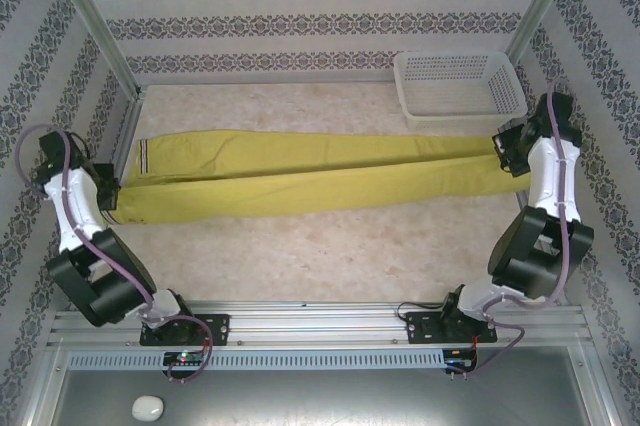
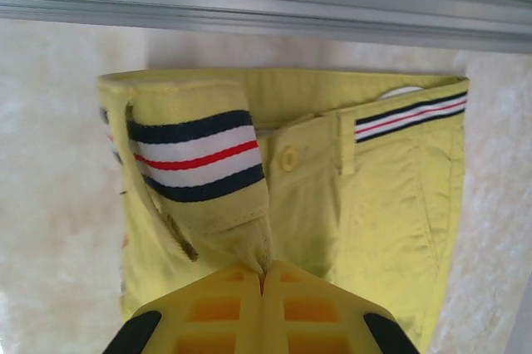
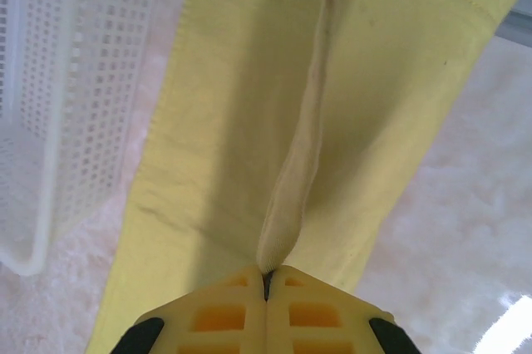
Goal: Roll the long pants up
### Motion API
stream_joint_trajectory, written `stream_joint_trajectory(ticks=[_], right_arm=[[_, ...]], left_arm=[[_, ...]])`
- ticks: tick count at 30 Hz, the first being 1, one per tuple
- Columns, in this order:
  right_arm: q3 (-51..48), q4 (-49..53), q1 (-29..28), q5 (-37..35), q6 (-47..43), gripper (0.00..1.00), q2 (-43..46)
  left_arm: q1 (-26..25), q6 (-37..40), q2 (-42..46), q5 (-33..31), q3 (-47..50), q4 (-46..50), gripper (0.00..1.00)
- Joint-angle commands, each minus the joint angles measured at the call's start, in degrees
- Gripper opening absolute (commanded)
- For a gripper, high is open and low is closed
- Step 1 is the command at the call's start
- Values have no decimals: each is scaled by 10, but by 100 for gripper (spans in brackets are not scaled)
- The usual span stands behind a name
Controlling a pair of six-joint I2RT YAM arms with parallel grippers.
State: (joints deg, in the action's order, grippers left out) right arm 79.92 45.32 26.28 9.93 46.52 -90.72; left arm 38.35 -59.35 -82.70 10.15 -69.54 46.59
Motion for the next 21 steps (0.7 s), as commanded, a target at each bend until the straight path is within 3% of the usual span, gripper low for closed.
stream_joint_trajectory(ticks=[1, 16, 18, 19, 20, 21], right_arm=[[58, -52, 9, -115, -15, 0, -45], [224, -19, -35, -142, -42, 0, -227], [247, -15, -42, -145, -50, 11, -247], [257, -18, -44, -145, -56, 31, -258], [265, -28, -47, -144, -67, 51, -266], [271, -36, -51, -143, -79, 66, -271]], left_arm=[[-10, -8, -54, -74, -63, -89, 0], [-100, 1, -296, -114, -361, -32, 2], [-108, 1, -315, -119, -381, -24, 9], [-111, 3, -323, -120, -388, -22, 31], [-114, 5, -329, -126, -396, -18, 76], [-118, 9, -333, -134, -400, -17, 100]])
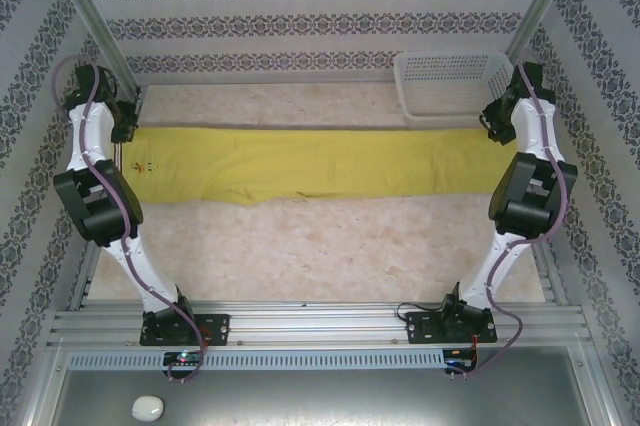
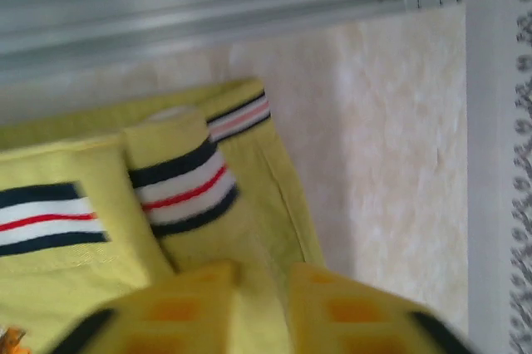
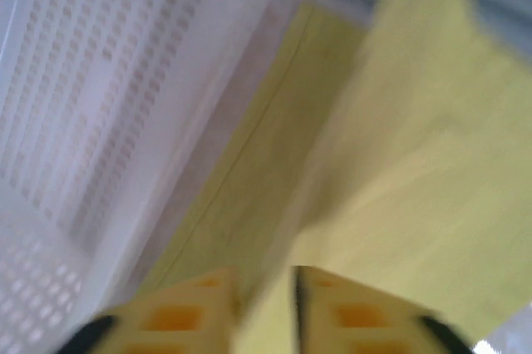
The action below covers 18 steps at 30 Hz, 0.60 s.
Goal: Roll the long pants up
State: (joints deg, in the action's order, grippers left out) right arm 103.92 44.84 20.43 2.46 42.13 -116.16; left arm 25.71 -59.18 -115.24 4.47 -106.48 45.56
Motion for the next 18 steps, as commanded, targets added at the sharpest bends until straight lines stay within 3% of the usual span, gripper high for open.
stream_joint_trajectory(ticks=[1, 2, 5, 7, 8, 9, 10, 11, 12, 18], right_arm=[[40, -34, 4, -71, -48, 88, -22], [50, -30, 0, -74, -59, 93, -25], [61, -22, -5, -79, -77, 92, -18], [46, -28, -8, -75, -82, 88, 2], [36, -29, -8, -66, -83, 81, 14], [25, -33, -11, -55, -86, 70, 25], [6, -38, -14, -47, -88, 45, 41], [-16, -41, -18, -42, -87, 16, 56], [-35, -44, -22, -40, -90, 0, 69], [-140, -39, -43, -61, -137, 0, 101]], left_arm=[[6, 15, -9, -81, -32, -10, 100], [4, 20, -9, -79, -31, -13, 100], [4, 20, -2, -75, -31, -5, 100], [4, 20, 8, -77, -27, -4, 100], [4, 20, 13, -77, -24, 1, 94], [3, 18, 21, -76, -22, 4, 67], [0, 18, 31, -73, -15, 4, 25], [-6, 21, 45, -64, 0, -2, 0], [-12, 24, 57, -54, 19, -13, 0], [-77, 15, 137, -44, 207, -118, 0]])
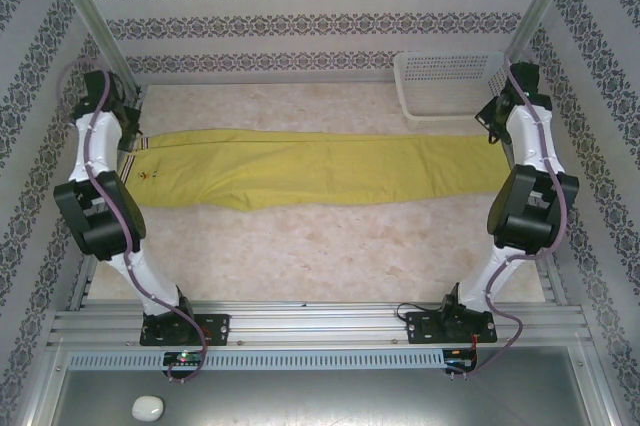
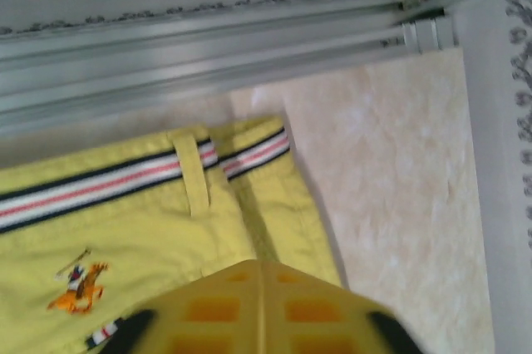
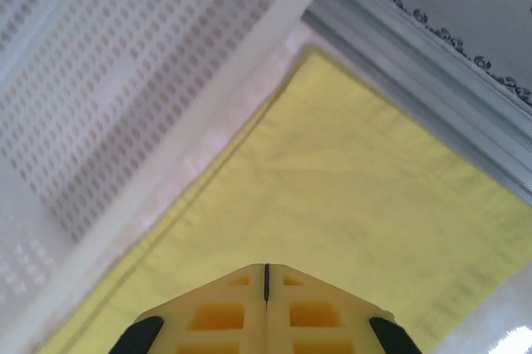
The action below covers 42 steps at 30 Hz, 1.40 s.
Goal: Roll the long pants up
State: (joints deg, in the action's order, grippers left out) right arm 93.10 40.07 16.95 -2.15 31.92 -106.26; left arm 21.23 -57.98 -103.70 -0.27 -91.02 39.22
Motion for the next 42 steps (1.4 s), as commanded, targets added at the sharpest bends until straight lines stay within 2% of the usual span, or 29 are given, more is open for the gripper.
stream_joint_trajectory(ticks=[1, 6, 12, 20, 26, 31, 37, 38, 40, 41, 42], right_arm=[[-40, 13, -8, -11, -42, 0, -6], [-46, 36, -8, -7, -69, 0, -70], [-40, 51, -11, 6, -83, 0, -114], [-28, 121, -15, -42, -109, 0, -165], [-61, 157, -20, -76, -121, 0, -139], [-144, 150, -18, -86, -119, 0, -96], [-210, 129, -9, -90, -124, 0, -33], [-209, 129, -8, -84, -126, 11, -22], [-200, 132, -7, -74, -133, 53, 1], [-192, 135, -7, -77, -138, 71, 12], [-179, 137, -6, -87, -140, 82, 21]], left_arm=[[-41, -2, 17, 1, 72, -55, 0], [-64, 4, -36, -4, 122, -55, 0], [-68, 11, -68, -64, 134, 2, 0], [-68, 16, -88, -120, 109, 106, 0], [-67, 29, -92, -150, 112, 151, 0], [-67, 44, -74, -180, 135, 173, 0], [-64, 42, 2, -186, 204, 155, 0], [-65, 43, 18, -178, 213, 144, 8], [-65, 42, 45, -159, 218, 132, 32], [-65, 46, 57, -145, 218, 126, 56], [-65, 49, 68, -134, 217, 120, 80]])
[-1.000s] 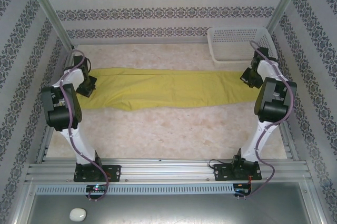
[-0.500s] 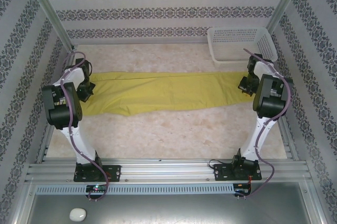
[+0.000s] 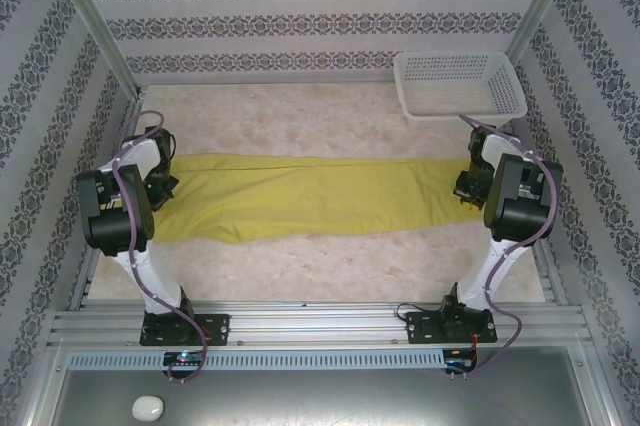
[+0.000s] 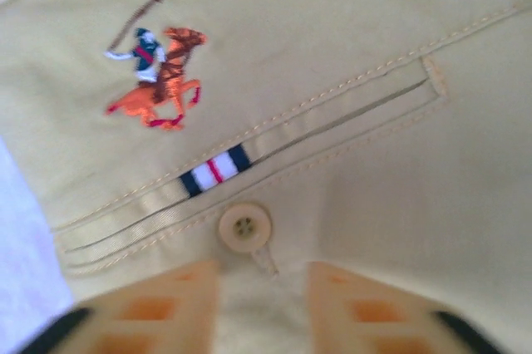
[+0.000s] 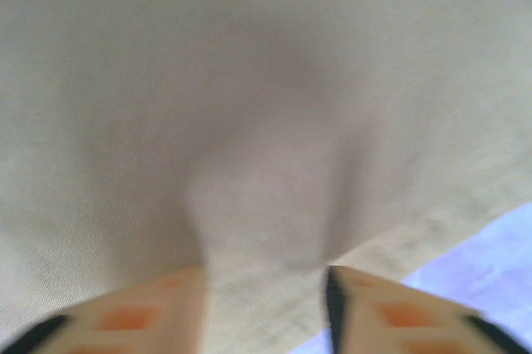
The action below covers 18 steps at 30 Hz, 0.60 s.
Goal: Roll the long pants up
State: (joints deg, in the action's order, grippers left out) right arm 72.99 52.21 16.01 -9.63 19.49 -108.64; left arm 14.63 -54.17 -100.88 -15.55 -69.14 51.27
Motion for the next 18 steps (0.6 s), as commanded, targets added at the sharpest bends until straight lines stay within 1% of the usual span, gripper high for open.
stream_joint_trajectory(ticks=[1, 2, 8, 11, 14, 18], right_arm=[[37, 18, 6, -23, -19, 87, 49], [53, 20, 14, -27, -25, 92, 49], [153, 49, 83, -4, -22, 93, -20], [159, 38, 101, 5, -15, 93, -48], [161, 32, 117, 33, -2, 92, -83], [171, 40, 115, 56, -2, 89, -125]], left_arm=[[1, 13, 48, 27, -3, -3, 95], [1, 16, 55, 33, -6, -5, 100], [1, 19, 75, 36, -36, 8, 100], [1, 19, 71, 36, -49, 19, 100], [1, 15, 76, 36, -50, 24, 100], [1, 7, 88, 29, -44, 28, 100]])
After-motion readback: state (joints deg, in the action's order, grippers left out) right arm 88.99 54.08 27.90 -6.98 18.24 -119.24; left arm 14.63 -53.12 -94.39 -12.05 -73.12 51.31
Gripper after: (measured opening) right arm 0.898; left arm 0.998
